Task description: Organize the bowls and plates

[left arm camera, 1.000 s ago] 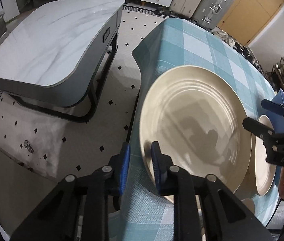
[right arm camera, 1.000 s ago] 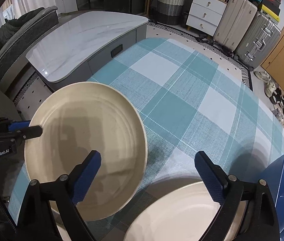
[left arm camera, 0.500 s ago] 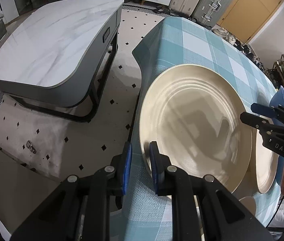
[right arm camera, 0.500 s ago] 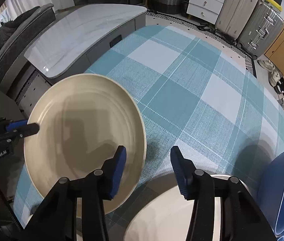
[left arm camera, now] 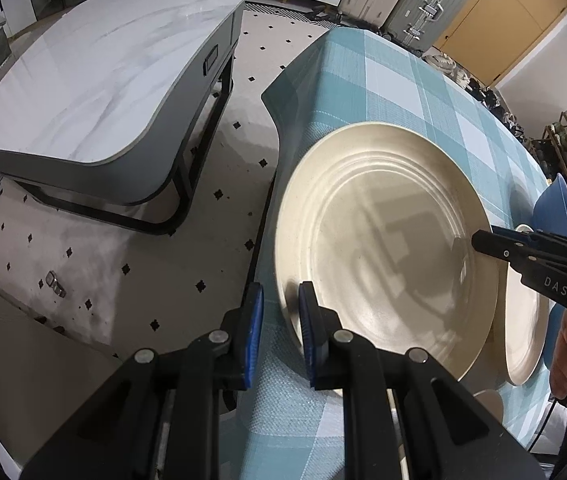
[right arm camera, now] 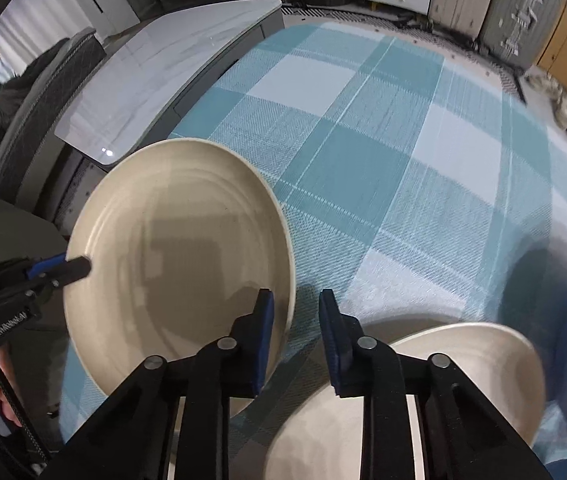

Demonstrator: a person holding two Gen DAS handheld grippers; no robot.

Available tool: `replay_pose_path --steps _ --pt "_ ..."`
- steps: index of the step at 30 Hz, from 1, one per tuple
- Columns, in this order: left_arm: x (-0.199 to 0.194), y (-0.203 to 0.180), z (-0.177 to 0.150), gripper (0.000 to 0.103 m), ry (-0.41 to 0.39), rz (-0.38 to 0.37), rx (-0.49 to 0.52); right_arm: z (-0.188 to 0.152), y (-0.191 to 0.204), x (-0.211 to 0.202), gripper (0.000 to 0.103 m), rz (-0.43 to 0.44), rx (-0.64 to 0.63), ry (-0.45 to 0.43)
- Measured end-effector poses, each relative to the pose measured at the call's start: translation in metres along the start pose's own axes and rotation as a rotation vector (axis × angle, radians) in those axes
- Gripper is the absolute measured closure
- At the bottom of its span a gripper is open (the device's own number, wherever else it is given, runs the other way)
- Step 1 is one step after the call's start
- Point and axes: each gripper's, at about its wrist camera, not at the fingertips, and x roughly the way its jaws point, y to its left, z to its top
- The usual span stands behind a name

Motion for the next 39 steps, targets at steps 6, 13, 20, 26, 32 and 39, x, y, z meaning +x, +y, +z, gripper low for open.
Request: replay_pose_path --steps 6,13,20,26,32,39 --pt "0.003 0.0 -0.001 0.087 0.028 -0.03 -0.018 -0.001 0.0 0.002 0.094 0.035 0.034 0.0" --pt "0.002 -0.003 -0.002 0.091 0.049 -0.038 -0.004 -0.002 0.0 0.002 0.095 0.034 0.063 -0.009" --pt "-0.001 -0.005 0.0 0.091 0.058 -0.007 0.002 0.004 0.004 -0.002 0.096 0.033 0.071 -0.017" --pt "-0.01 -0.01 -0.002 0.091 0.051 -0.002 0.012 0.003 -0.003 -0.007 0.097 0.052 0.101 -0.017" --pt "-0.019 -0.015 -0.002 0.091 0.047 -0.001 0.021 -0.003 -0.002 -0.019 0.097 0.048 0.11 -0.023" --pt "-0.034 -0.026 -0.01 0.091 0.038 0.013 0.035 -0.013 0.0 -0.044 0.097 0.035 0.107 -0.043"
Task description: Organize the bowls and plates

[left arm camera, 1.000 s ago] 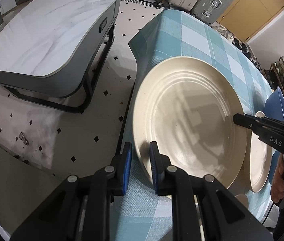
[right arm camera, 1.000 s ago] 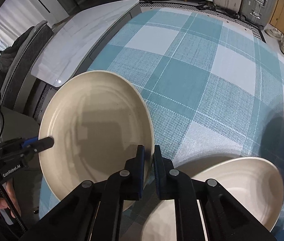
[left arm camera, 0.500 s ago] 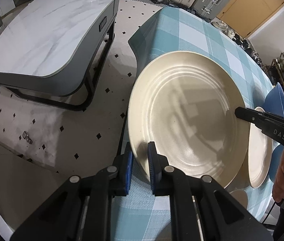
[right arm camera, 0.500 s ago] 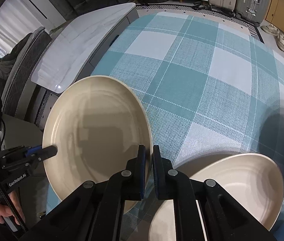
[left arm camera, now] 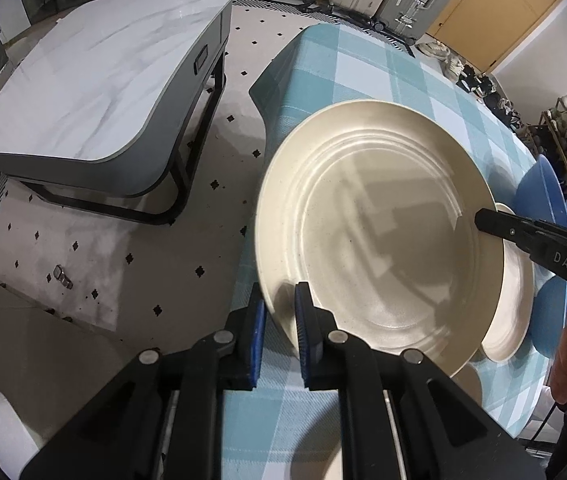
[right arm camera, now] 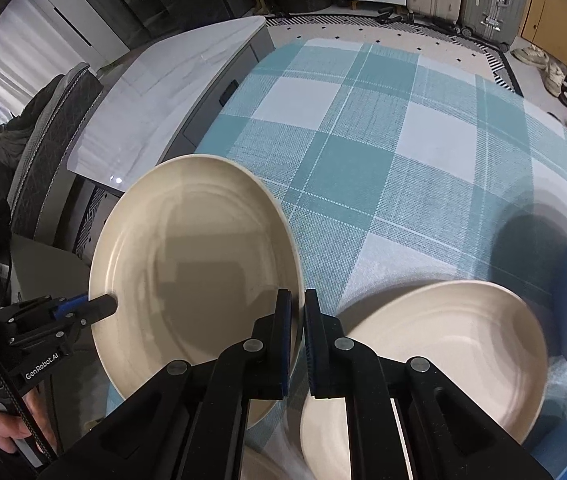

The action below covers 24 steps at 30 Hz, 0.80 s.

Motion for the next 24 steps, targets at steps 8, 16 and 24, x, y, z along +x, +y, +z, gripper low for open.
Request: replay_pose_path --steps 8,16,24 --pt "-0.023 -0.012 -0.022 0.091 -0.012 0.006 0.02 -0.024 0.003 -0.024 0.097 -0.001 0.003 -0.017" --pt "-0.035 -0.025 -0.064 0.091 -0.013 -0.002 0.031 -0.071 0.006 -0.048 0.097 -0.011 0.005 -0.039" --pt "-0.035 -0.03 -0.103 0.091 -0.003 -0.017 0.03 -0.119 0.007 -0.056 0.097 -0.011 0.01 -0.042"
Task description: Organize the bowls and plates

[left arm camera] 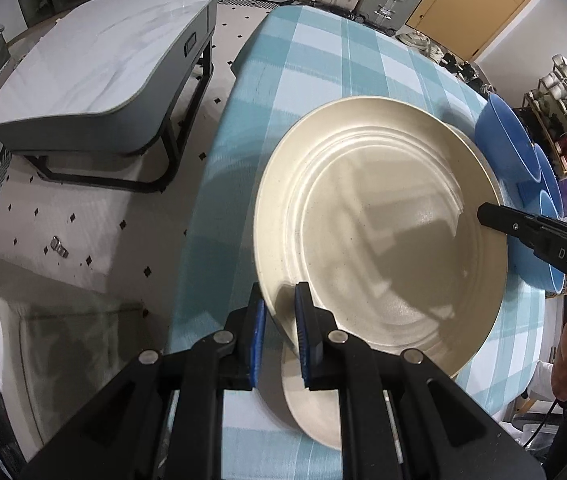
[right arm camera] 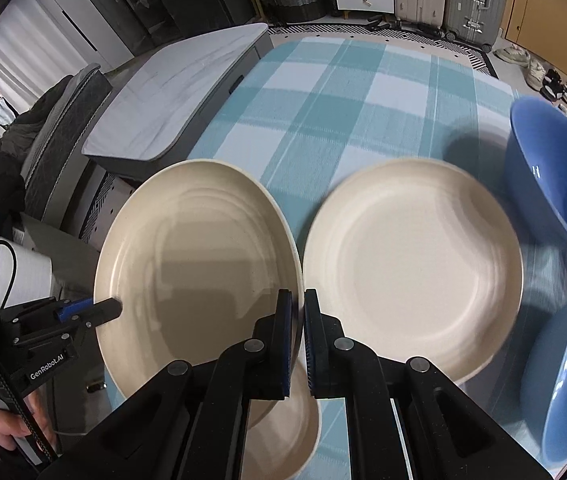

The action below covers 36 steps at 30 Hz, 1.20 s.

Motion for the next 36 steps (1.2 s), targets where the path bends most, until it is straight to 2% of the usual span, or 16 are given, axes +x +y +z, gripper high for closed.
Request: replay_pose_path --steps 8,12,18,26,36 --pt "0.001 -0.01 -0.032 0.091 0.0 0.021 0.035 -0.04 0.001 0.0 0.097 -0.012 0.005 0.001" --pt "0.009 -0.013 -0.042 0.091 0.029 0.005 0.043 -0.056 -0.003 0.0 0.097 -0.017 0.013 0.004" --pt "0.012 -0.019 -0.055 0.091 0.021 0.038 0.07 -0.076 -0.002 0.001 0.097 -0.037 0.002 -0.001" --pt "0.014 -0.024 -0.069 0.09 0.009 0.101 0.117 -0.091 -0.001 0.005 0.097 -0.034 -0.001 -0.003" --pt "0.02 -0.03 -0.08 0.088 0.004 0.144 0.154 -0.108 0.007 0.005 0.097 -0.089 -0.042 -0.032"
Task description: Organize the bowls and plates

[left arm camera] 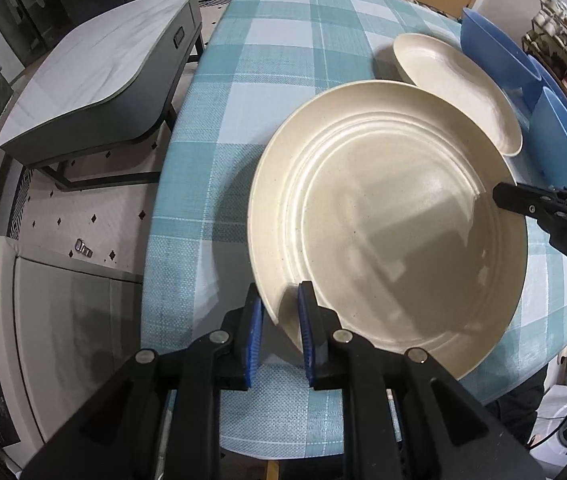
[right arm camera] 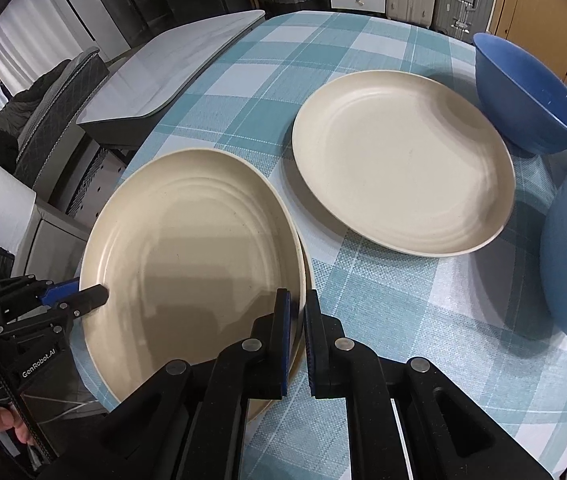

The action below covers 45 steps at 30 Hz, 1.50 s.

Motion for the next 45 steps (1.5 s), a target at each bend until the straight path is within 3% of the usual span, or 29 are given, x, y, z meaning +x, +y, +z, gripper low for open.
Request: replay_pose_path --steps 3,12,19,36,45 --pt "0.0 -0.003 -0.002 0.088 -0.006 0.022 0.018 -0.001 0.001 0.0 0.096 -0.043 -0.017 -0.009" --pt "0.002 -0.002 0.0 0.088 0.0 0.014 0.014 -0.001 -0.001 0.005 0.096 -0.043 -0.017 0.025" --pt "0.001 0.0 0.001 0.088 0.003 -0.002 0.007 0.001 -0.005 0.012 0.095 -0.014 -0.007 0.068" --pt "0.001 0.005 0.001 0.087 0.002 -0.028 -0.016 0.001 -0.009 0.016 0.092 0.03 -0.001 0.056" --pt "0.0 0.009 0.001 0.087 -0.007 -0.049 -0.036 0.004 0.006 0.018 0.087 -0.053 -0.08 0.069"
